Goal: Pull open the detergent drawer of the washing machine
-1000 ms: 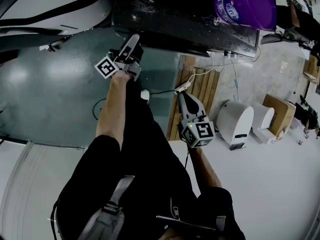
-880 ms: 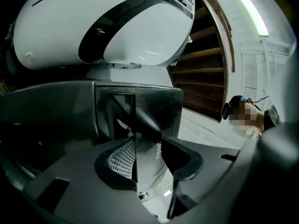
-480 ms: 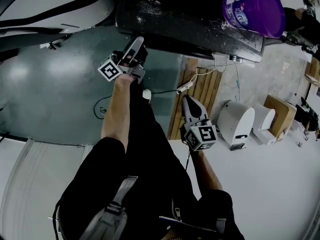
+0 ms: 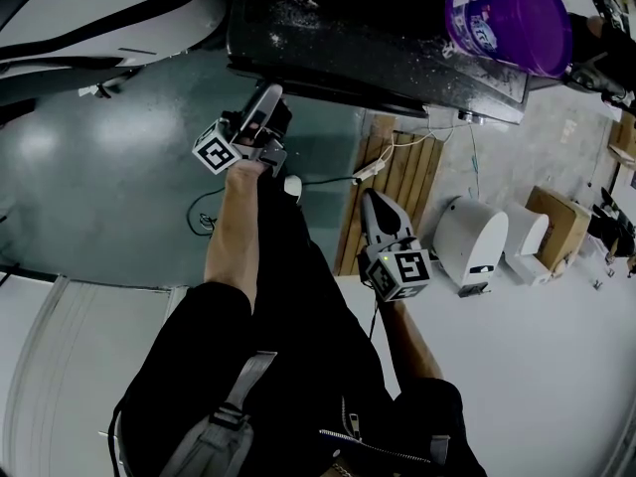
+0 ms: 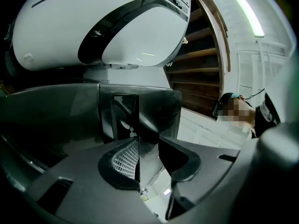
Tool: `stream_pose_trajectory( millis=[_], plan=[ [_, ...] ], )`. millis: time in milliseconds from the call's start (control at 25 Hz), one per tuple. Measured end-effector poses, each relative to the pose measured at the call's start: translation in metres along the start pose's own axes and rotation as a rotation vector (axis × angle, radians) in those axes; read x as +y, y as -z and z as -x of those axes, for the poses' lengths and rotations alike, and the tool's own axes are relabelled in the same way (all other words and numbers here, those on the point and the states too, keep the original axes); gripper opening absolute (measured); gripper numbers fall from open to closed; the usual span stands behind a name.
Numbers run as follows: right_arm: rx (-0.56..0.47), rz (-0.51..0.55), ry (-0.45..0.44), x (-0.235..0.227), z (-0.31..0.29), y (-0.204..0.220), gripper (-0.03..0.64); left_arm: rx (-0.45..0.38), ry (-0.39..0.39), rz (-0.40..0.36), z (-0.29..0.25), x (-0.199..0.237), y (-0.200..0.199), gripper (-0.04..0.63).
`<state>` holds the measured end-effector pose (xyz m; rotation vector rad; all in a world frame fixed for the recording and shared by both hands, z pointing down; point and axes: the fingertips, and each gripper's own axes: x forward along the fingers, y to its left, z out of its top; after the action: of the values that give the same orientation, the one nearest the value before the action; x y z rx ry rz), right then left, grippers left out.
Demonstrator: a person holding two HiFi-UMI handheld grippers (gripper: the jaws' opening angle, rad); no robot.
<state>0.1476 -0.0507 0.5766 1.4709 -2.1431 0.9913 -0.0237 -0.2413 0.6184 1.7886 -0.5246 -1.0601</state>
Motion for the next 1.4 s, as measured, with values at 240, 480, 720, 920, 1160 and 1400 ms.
stream_pose_trajectory(
  millis=[240, 480, 720, 920, 1160, 1400],
  plan=[
    [0.027, 0.026, 0.006, 0.0, 0.0, 0.004, 0.006, -0.014, -0.002, 0.011, 0.0, -0.003, 0.001, 0.134],
    [0.03, 0.042, -0.001, 0.005, 0.005, 0.007, 0.006, -0.003, -0.001, 0.026, 0.004, -0.006, 0.004, 0.135],
    [0.007, 0.032, -0.015, 0.011, 0.008, 0.007, 0.006, 0.009, -0.001, 0.036, 0.019, -0.013, 0.012, 0.135],
    [0.016, 0.063, -0.021, 0.014, 0.012, 0.009, 0.006, 0.005, -0.008, 0.038, 0.03, -0.017, 0.017, 0.135],
    [0.006, 0.074, -0.039, 0.019, 0.017, 0.009, 0.006, -0.004, -0.008, 0.056, 0.042, -0.026, 0.024, 0.135],
    [0.004, 0.085, -0.051, 0.021, 0.023, 0.012, 0.006, 0.002, -0.011, 0.077, 0.062, -0.034, 0.035, 0.137]
  ],
)
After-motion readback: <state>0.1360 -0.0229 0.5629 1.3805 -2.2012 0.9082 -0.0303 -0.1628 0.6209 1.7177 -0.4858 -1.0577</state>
